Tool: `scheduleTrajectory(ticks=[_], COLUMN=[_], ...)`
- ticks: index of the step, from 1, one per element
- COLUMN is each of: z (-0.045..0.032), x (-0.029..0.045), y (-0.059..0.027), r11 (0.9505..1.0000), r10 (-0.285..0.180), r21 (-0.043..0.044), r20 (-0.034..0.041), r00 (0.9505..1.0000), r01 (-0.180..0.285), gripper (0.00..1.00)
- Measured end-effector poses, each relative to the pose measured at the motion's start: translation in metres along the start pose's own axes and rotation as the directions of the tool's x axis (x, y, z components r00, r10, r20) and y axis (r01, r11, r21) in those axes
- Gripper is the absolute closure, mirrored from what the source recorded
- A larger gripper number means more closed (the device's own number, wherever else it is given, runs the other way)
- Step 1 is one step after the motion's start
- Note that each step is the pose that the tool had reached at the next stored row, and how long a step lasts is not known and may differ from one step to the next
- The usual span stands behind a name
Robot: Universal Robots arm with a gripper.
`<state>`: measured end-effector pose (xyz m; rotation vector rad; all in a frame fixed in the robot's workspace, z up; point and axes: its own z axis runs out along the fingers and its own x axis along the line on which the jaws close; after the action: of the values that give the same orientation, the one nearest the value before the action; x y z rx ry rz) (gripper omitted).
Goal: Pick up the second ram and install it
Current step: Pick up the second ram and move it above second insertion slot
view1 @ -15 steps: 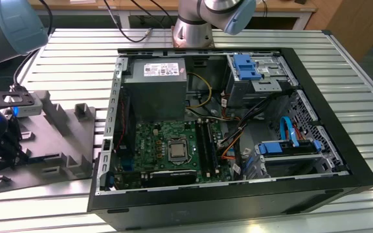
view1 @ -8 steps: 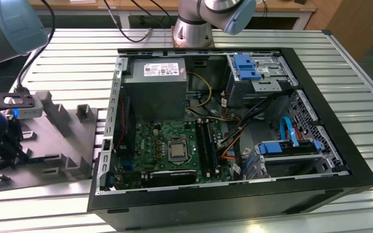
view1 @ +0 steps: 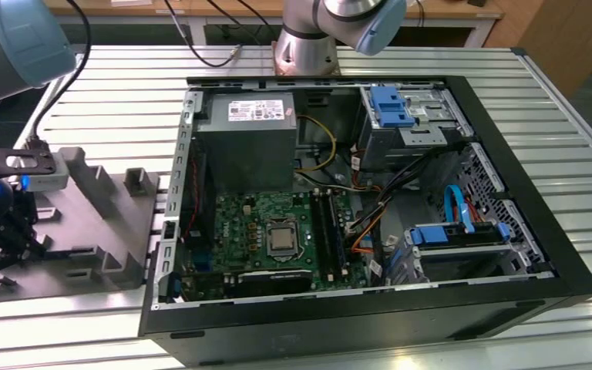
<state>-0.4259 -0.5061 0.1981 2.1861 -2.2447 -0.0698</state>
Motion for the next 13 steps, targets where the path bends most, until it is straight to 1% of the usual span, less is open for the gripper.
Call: scheduleTrajectory(ticks=[4,13], z=[0.0001,-0.0011], x=[0.0,0.0], y=[0.0,0.0], r11=[0.9999,0.9999], r10=[0.011,0.011], r21=[0.0003,0.0006], r20=[0.0004,0.0006], r00=[0.9999,0.9999], r01=[-0.011,-0.011], gripper=[0.88,0.88])
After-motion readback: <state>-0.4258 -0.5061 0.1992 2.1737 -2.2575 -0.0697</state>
